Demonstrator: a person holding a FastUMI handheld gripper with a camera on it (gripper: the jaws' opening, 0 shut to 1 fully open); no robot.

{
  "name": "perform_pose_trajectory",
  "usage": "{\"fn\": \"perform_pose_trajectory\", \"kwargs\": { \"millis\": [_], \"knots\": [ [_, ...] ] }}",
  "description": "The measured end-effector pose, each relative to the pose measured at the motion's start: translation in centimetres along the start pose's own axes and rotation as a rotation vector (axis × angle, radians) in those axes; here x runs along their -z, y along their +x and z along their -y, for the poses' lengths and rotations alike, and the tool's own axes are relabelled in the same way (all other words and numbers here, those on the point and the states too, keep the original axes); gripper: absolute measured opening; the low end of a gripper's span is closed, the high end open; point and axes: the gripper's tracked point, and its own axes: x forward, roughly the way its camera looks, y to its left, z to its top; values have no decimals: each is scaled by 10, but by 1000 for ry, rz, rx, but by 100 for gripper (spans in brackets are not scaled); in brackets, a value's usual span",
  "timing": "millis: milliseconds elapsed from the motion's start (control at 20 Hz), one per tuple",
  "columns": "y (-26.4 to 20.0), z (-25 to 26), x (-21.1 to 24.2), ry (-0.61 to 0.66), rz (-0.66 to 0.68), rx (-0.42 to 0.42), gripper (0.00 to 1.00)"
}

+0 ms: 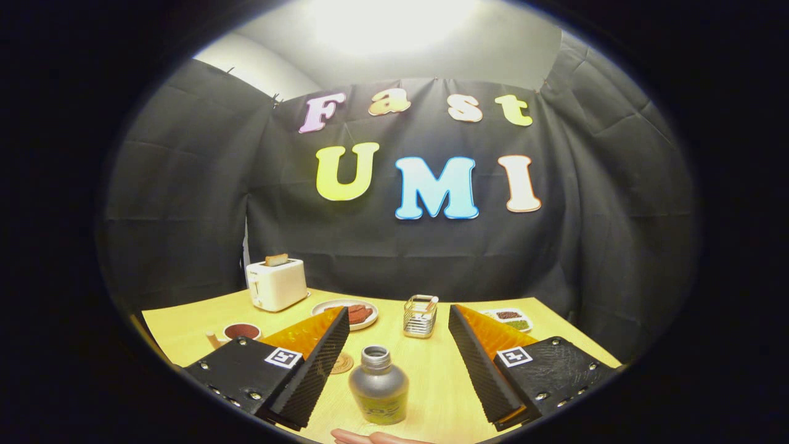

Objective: Take the bottle from table, then pour the juice into the cup, finally place the bottle on the coaster

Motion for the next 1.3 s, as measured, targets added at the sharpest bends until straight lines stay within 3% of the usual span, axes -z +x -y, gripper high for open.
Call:
{"fn": "perform_pose_trajectory", "kwargs": {
  "millis": [600, 1250, 1300],
  "knots": [
    [30, -7, 76, 52, -57, 65, 99],
    [52, -8, 120, 72, -98, 96, 99],
    [52, -8, 122, 71, -100, 103, 92]
  ]
}}
